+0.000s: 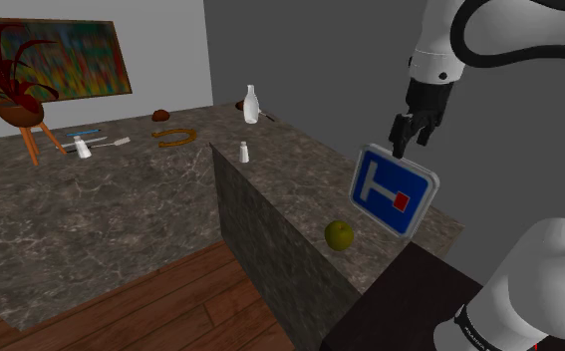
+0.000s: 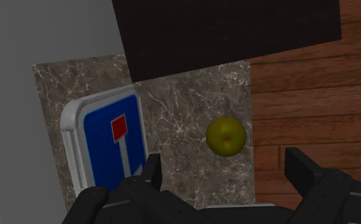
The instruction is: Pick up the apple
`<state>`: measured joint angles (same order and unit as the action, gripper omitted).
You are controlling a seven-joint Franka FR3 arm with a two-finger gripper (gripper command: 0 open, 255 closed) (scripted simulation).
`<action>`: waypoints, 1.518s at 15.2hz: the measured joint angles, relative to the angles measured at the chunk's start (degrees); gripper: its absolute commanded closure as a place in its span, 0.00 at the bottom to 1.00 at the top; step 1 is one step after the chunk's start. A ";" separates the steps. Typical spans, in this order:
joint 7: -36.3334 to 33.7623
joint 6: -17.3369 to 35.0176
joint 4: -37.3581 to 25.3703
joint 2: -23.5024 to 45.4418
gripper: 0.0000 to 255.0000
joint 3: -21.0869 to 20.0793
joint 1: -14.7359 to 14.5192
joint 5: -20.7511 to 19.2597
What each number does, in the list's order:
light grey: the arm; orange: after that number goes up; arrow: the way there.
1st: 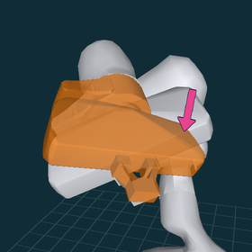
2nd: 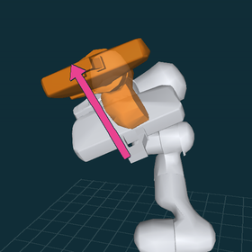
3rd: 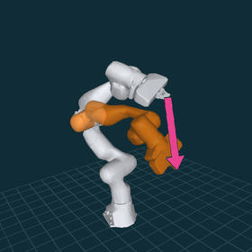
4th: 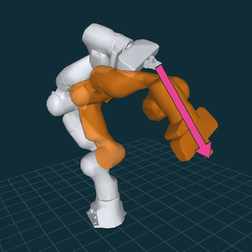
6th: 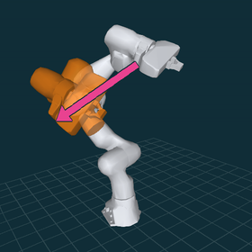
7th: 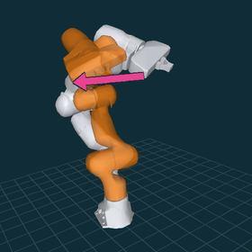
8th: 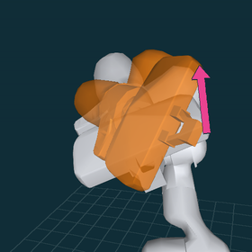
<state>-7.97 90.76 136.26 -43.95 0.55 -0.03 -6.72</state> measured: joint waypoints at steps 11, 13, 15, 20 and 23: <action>-4.25 18.80 10.47 8.37 0.00 -0.99 0.42 -1.25; -5.49 23.14 12.00 11.23 0.00 -1.38 0.52 -1.61; -6.57 27.62 13.12 14.57 0.00 -1.57 0.86 -2.26; -10.04 38.69 14.45 24.39 0.00 -2.39 1.79 -4.42; -12.83 45.47 14.25 31.49 0.00 -2.93 2.60 -6.60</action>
<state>-20.80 136.22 150.51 -12.46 -2.38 2.56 -13.32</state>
